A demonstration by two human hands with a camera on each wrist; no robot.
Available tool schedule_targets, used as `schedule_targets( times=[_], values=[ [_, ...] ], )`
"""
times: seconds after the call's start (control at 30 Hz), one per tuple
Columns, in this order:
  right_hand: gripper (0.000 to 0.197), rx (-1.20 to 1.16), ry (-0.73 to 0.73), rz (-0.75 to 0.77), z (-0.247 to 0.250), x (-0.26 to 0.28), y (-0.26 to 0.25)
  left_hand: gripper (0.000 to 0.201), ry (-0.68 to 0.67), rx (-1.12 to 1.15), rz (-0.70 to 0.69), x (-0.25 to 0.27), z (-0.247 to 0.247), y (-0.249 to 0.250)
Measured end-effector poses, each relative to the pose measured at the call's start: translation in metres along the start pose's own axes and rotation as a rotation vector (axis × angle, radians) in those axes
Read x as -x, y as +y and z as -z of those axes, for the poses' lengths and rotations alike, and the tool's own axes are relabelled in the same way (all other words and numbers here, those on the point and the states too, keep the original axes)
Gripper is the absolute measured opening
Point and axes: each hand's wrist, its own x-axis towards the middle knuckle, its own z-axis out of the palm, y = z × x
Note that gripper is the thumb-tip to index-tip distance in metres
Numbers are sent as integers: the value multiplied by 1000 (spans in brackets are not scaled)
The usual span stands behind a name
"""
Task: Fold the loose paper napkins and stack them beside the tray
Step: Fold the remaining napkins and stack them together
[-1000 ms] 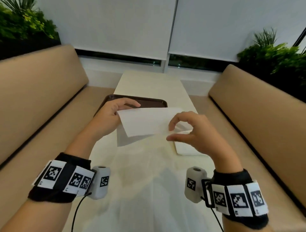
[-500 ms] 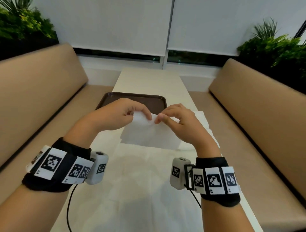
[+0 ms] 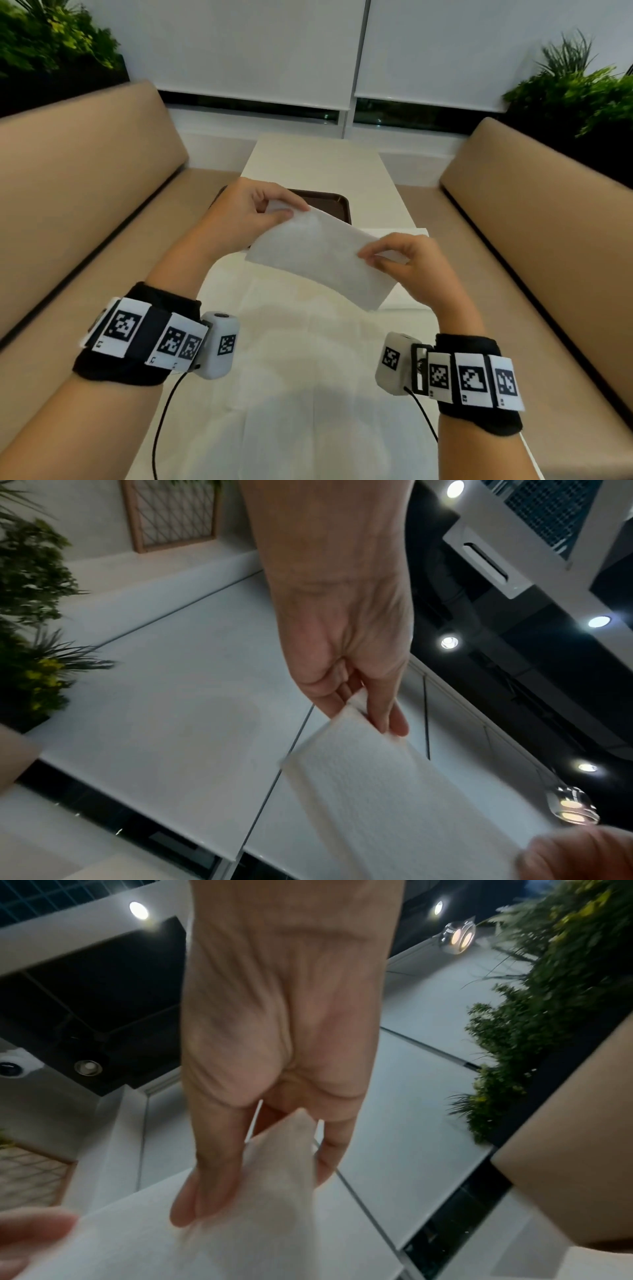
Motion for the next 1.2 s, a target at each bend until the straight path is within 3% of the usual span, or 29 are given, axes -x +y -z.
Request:
schedule_targets(
  times=[0.13, 0.23, 0.37, 0.43, 0.5, 0.63, 0.77, 0.9, 1.03, 1.1, 1.2],
  values=[
    [17, -189, 153, -135, 8, 10, 34, 38, 107, 130, 150, -6, -26, -16],
    [19, -331, 280, -265, 4, 19, 68, 31, 173, 204, 280, -12, -65, -39],
    [24, -329, 421, -375, 12, 7, 99, 42, 38, 355, 407, -34, -113, -63],
    [30, -275, 398, -381, 24, -11, 113, 44, 7, 365, 435, -50, -131, -70],
    [39, -142, 353, -410, 36, -32, 133, 34, 35, 333, 453, -63, -150, -77],
    [28, 190, 291, -554, 44, -54, 177, 23, 36, 187, 544, -74, -191, -104],
    [33, 441, 158, -614, 35, -47, 206, 29, -125, 11, 613, -80, -225, -134],
    [37, 648, -69, -686, 25, -33, 216, 33, -315, -218, 695, -80, -248, -142],
    [44, 740, -197, -816, 25, -27, 208, 38, -407, -353, 642, -71, -243, -132],
    [52, 662, -133, -817, 27, -31, 194, 39, -347, -251, 617, -66, -224, -121],
    [48, 607, 61, -595, 19, -30, 159, 35, -214, -60, 557, -50, -170, -102]
  ],
)
